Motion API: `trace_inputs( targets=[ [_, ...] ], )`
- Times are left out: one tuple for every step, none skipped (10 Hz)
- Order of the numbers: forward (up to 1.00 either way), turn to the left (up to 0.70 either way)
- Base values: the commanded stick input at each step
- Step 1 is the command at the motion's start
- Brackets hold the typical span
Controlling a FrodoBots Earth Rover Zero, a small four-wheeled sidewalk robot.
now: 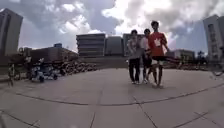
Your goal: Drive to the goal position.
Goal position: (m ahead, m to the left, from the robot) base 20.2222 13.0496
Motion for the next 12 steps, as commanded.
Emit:
trace_inputs(
  targets=[
    [1.0, 0.0],
    [1.0, 0.0],
    [1.0, 0.0],
    [1.0, 0.0],
    [1.0, 0.0],
    [1.0, 0.0],
    [1.0, 0.0],
    [1.0, 0.0],
    [1.0, 0.0],
    [1.0, 0.0],
    [1.0, 0.0],
    [1.0, 0.0]
  ],
)
